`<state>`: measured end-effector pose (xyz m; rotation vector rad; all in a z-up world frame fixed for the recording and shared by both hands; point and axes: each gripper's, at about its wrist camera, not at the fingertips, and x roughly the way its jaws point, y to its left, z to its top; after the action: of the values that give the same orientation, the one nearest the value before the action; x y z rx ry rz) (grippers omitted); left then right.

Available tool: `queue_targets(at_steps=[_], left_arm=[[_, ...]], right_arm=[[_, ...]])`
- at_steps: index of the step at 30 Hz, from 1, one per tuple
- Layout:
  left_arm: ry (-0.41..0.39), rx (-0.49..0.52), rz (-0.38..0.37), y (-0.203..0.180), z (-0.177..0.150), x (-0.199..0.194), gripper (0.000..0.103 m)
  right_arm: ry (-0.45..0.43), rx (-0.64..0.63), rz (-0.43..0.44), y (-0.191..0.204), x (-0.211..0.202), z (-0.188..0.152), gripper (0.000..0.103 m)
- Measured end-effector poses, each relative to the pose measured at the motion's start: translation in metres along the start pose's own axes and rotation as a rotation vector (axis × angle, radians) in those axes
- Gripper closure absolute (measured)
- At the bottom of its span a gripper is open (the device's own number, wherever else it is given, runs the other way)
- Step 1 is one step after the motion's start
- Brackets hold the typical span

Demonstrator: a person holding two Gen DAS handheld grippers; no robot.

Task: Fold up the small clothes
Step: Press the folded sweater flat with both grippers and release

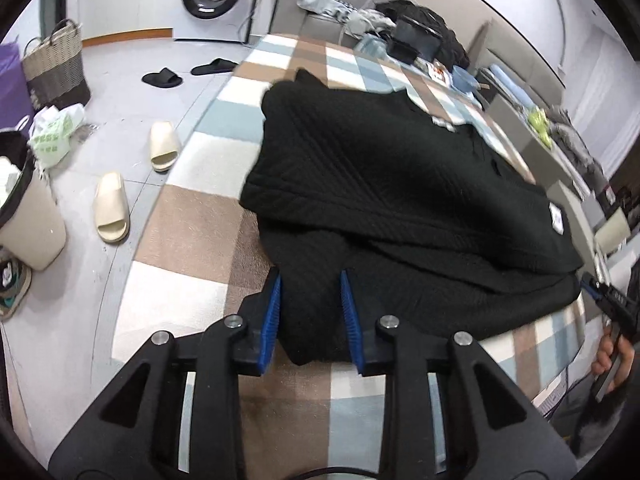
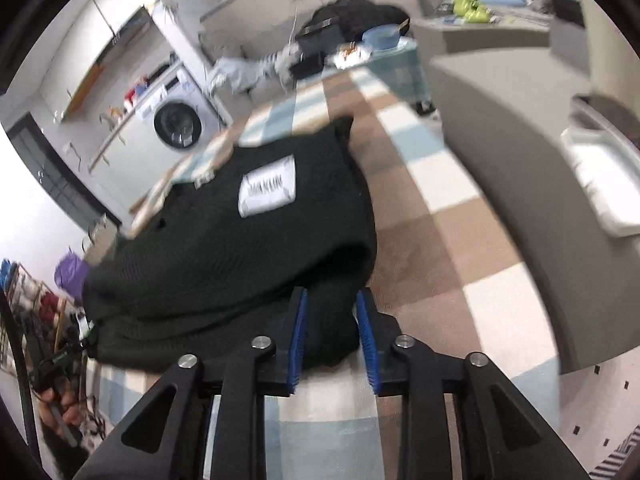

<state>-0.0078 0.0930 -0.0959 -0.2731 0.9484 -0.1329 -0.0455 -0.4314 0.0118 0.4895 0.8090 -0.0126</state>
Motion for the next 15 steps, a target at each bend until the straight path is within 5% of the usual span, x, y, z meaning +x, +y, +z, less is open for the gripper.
queue_targets(at_steps=[2,6,11,15], left_arm=[[-0.022,-0.026,-0.01,0.0,0.001,-0.01,0.071],[-0.076,-0.04,0.032,0.0,0.005,-0.034,0.065],[-0.072,-0.094,-0.105,-0.003,0.002,-0.036,0.053],[-0.004,-0.181,-0.19,-0.003,-0.001,-0.003,0.053]], right_arm=[[-0.028,0.035,0.056,0.001,-0.009,0.005,0.057],[-0.048,0.039,0.127,0.008,-0.016,0.009,0.057],[0.017,0.037,0.192,0.015,0.002,0.002,0.054],[0.078,0.068,0.205,0.015,0.02,-0.004,0.054]])
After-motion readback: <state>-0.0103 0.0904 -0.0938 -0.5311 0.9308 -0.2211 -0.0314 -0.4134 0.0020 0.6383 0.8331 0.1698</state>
